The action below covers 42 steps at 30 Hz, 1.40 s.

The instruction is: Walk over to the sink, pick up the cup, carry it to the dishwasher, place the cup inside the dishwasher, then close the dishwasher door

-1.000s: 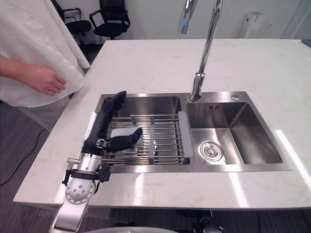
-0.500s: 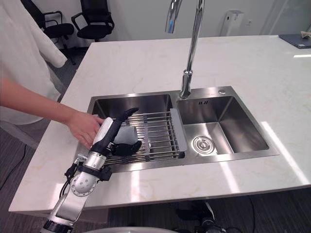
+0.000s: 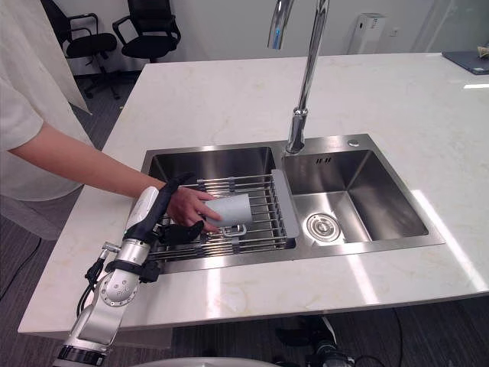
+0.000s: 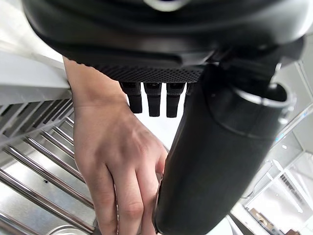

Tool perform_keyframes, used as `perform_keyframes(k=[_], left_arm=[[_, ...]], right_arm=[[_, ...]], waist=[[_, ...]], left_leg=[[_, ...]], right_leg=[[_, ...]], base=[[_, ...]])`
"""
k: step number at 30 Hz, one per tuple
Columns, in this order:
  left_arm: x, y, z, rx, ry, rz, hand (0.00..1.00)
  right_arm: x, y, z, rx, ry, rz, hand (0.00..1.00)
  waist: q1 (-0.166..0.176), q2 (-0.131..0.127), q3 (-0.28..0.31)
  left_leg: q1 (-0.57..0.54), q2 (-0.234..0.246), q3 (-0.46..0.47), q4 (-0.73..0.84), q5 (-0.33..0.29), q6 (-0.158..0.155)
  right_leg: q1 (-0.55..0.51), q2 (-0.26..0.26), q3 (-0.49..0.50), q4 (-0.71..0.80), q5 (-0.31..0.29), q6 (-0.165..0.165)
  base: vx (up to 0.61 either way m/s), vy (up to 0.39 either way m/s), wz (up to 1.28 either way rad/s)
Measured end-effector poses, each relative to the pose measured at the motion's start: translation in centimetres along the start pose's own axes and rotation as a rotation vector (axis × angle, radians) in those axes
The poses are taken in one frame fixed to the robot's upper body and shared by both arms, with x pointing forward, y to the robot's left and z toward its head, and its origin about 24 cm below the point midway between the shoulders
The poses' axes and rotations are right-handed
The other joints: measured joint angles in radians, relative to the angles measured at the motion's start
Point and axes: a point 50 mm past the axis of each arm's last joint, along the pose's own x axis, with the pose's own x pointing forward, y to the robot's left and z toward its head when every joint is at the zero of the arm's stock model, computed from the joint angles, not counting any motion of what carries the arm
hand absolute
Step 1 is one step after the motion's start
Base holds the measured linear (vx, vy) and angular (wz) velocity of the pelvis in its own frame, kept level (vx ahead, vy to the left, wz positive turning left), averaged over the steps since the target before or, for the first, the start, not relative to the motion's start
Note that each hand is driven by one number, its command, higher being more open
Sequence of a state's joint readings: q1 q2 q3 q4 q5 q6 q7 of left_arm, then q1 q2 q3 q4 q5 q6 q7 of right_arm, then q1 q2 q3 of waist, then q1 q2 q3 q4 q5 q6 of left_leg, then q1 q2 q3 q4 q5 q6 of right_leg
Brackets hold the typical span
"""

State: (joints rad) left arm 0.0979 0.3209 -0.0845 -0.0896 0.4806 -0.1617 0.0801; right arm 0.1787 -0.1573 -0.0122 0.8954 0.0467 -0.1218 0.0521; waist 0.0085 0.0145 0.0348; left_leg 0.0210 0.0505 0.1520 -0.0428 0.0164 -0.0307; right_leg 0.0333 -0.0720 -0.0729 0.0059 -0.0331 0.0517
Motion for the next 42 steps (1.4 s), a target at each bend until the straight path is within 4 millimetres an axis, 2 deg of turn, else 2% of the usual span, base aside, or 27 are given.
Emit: perform_keyframes(k=[7,13,23,31,38,42], left_arm=[[0.0,0.8,-0.9,0.057,0.026,0.022,0.9],[-0.1,0.5,-1.5,0.056,0.058,0.006,0.9],[-0.4,0.3,-1.3,0.027,0.059,0.013,0.9],[-0.9,0.0,-0.7,-0.042,0.049,0.031,0.9],[-0.8,-0.4,1.9,-0.094,-0.057,0.015,0.9],[-0.9,-1.3,2.5,-0.117,-0.079,-0.029,0.9]], right_arm=[[0.0,0.0,-0.1,0.0,0.001,-0.002,0.9],[0.0,0.1,0.0,0.002,-0.001,-0.001,0.9],[-0.1,0.0,-0.1,0.004,0.002,-0.007,0.9],[-0.4,0.0,-0.9,0.006,0.022,-0.01,0.9],[-0.4,0.0,-0.9,0.006,0.023,-0.009,0.9],[-0.4,0.0,-1.0,0.005,0.024,-0.008,0.9]], waist=[[0.0,-0.018,-0.012],[-0.003,-0.019,-0.011],[-0.004,-0.019,-0.011],[-0.001,-0.018,-0.011],[0.0,-0.016,-0.012],[-0.001,-0.014,-0.012]], left_leg=[[0.015,-0.003,0.003,-0.018,0.004,0.0],[0.017,-0.005,0.003,-0.026,0.005,0.0],[0.027,-0.005,0.002,-0.026,0.004,0.0],[0.027,-0.005,0.0,-0.026,0.005,0.0],[0.028,-0.006,-0.004,-0.026,0.007,0.001],[0.031,-0.005,-0.004,-0.026,0.01,0.001]], right_leg=[[0.007,-0.001,0.005,-0.007,0.001,0.0],[0.009,-0.001,0.005,-0.016,0.001,0.001],[0.017,-0.002,0.007,-0.012,0.002,0.001],[0.017,-0.002,0.006,-0.012,0.001,0.001],[0.02,-0.003,0.002,-0.011,0.001,0.001],[0.02,-0.003,0.002,-0.007,0.0,0.0]], base=[[0.0,0.0,0.0],[0.0,0.0,0.0],[-0.02,-0.003,0.0],[0.0,0.0,0.0],[0.0,0.0,0.0],[0.0,0.0,0.0]])
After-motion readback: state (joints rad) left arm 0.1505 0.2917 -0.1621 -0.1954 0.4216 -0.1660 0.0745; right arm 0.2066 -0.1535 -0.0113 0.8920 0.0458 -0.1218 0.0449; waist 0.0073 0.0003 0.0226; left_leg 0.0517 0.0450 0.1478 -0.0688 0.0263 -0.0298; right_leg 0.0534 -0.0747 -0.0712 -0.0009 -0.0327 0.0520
